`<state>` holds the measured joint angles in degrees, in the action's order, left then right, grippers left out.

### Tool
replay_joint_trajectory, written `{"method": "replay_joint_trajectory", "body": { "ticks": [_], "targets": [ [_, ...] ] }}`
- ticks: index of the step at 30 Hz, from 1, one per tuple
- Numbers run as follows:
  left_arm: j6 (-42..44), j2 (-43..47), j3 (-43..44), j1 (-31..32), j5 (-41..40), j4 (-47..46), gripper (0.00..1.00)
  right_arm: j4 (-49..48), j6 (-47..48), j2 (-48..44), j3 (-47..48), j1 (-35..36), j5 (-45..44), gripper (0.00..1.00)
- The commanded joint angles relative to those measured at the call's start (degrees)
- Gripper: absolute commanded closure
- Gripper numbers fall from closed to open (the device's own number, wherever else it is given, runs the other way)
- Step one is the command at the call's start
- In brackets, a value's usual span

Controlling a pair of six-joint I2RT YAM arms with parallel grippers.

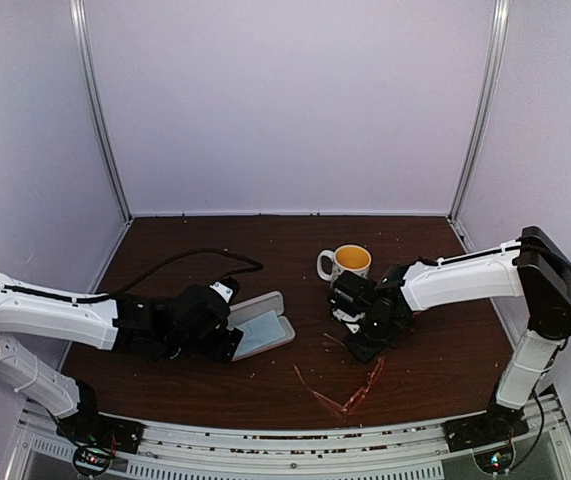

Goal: Organize the sunglasses
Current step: Pick up the right temple of the sunglasses from the center of the board.

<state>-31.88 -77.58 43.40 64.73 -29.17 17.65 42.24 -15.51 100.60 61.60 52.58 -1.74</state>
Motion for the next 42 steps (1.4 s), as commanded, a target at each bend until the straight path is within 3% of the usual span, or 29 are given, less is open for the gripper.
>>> {"method": "replay_joint_trajectory", "body": {
  "ticks": [1, 19, 24, 31, 42],
  "targets": [
    [-0.6, -0.8, 0.2, 0.3, -0.3, -1.8, 0.20, 1.2, 0.1, -1.0, -1.5, -0.5, -0.9, 0.66],
    [-0.6, -1.9, 2.5, 0.3, 1.0, -1.8, 0.20, -2.2, -0.1, -7.7, -3.4, -0.5, -4.1, 1.00],
    [-0.7, -0.5, 4.1, 0.3, 3.3, -2.0, 0.20, -7.7, -0.9, -15.5, -7.2, -0.4, -5.8, 1.00],
    [2.7, 4.0, 3.1, 0.3, 12.2, -12.3, 0.20, -15.7, -2.3, -25.6, -11.3, -0.2, -5.4, 1.00],
    [3.3, -2.7, 10.7, 0.3, 16.0, -15.0, 0.21, -24.2, -1.9, -32.5, -14.3, 0.5, -2.6, 1.00]
  ]
}}
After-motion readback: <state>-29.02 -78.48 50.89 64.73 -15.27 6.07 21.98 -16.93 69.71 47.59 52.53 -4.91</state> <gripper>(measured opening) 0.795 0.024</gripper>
